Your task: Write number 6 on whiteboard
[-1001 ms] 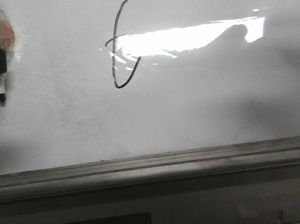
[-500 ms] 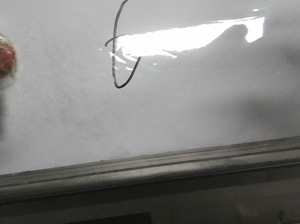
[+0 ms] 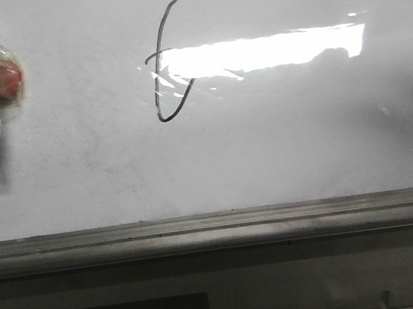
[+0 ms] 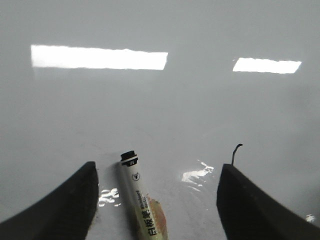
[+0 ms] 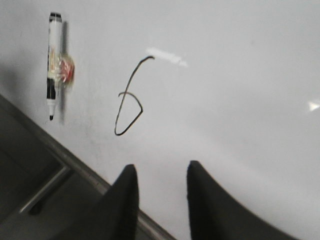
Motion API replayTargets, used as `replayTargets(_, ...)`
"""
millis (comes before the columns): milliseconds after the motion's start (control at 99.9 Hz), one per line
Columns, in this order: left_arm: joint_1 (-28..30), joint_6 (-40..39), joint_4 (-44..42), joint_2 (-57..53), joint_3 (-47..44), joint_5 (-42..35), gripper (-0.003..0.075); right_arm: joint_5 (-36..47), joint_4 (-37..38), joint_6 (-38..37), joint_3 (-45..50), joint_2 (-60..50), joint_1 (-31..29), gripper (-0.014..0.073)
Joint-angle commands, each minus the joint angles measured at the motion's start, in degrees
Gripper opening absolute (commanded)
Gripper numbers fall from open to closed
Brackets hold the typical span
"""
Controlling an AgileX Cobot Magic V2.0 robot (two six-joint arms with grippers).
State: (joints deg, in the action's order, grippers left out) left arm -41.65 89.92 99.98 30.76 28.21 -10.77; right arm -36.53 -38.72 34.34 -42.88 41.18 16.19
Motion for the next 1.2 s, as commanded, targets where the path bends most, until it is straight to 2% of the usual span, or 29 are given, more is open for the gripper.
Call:
replayTargets(0,-0.22,3.32,-0.91,-1.12,1.46,3.48,0.0340,8.04,-1.80,1.53,2.04,-4.57,-0.22,-0.0009)
replayTargets(30,-0.22,4.14,-0.91,-1.61,1.33,4.33,0.0290,10.27,-1.80,1.92,3.76,-7.07,-0.22,-0.0074)
replayTargets(110,-0.22,5.60,-1.34,-2.39,0.34,6.22,0.0127,14.68,-1.80,2.47,9.35,-12.90,-0.22,-0.0065)
replayTargets(160,-0.22,5.60,-2.29,-3.03,-0.72,7.71,-0.0001,16.64,-1.80,3.13,12.62,-16.65,-0.22,-0.0065)
replayTargets(180,-0.22,5.71,-2.95,-3.33,-1.26,8.72,-0.0021,17.35,-1.80,3.43,14.00,-18.28,-0.22,-0.0065)
replayTargets(360,-0.22,5.70,-5.80,-7.92,-7.76,16.01,-0.0020,20.05,-1.80,3.81,24.92,-32.42,-0.22,-0.0065)
replayTargets(570,-0.22,5.70,-4.84,-19.09,-15.46,14.96,-0.0020,21.10,-3.15,3.81,31.00,-42.91,-0.22,-0.0065)
replayTargets(710,-0.22,5.70,-1.22,-24.23,-16.33,11.52,-0.0020,21.93,-3.25,3.81,31.37,-42.22,-0.22,-0.0065)
replayTargets(880,-0.22,5.62,2.92,-24.99,-16.22,9.96,-0.0020,22.34,-3.25,3.81,31.37,-42.22,-0.22,-0.0065)
replayTargets(1191,-0.22,5.62,3.10,-24.99,-16.22,9.96,-0.0020,22.47,-3.25,3.81,31.37,-42.22,-0.22,-0.0065)
